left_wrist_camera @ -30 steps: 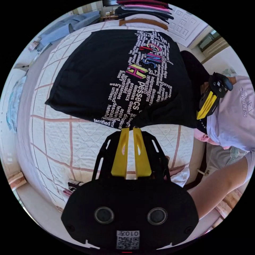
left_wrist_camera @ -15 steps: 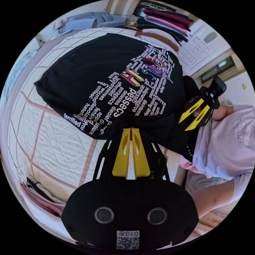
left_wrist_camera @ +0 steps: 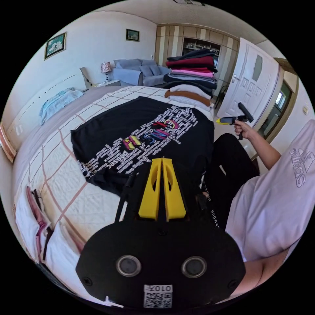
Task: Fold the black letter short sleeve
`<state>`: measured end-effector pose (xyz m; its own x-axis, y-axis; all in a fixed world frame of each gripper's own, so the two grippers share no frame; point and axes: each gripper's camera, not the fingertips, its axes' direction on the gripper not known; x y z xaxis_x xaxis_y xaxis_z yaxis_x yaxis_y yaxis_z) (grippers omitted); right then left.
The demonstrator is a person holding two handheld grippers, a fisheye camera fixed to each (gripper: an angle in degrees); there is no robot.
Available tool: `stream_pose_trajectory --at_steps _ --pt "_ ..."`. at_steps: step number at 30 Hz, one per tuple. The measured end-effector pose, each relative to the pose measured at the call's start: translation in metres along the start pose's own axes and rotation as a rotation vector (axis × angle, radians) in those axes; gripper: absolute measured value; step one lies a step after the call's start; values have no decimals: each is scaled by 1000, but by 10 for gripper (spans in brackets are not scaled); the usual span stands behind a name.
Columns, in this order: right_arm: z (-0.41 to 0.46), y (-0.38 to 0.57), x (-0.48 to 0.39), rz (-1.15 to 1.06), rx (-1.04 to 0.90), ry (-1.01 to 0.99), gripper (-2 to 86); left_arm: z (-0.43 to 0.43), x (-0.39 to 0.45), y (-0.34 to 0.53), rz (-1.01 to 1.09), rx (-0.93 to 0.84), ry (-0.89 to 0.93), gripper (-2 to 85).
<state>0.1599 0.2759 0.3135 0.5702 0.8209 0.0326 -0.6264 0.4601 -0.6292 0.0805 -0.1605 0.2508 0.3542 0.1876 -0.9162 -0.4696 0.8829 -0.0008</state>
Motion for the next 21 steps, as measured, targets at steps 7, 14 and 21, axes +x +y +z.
stream_pose_trajectory --at_steps 7,14,21 --pt "18 1 -1 -49 -35 -78 75 19 33 2 36 66 237 -2" --pt "-16 21 -60 -148 76 15 44 26 29 27 10 23 234 -1" --pt "-4 67 -233 -602 90 399 44 44 52 39 89 -82 175 -1"
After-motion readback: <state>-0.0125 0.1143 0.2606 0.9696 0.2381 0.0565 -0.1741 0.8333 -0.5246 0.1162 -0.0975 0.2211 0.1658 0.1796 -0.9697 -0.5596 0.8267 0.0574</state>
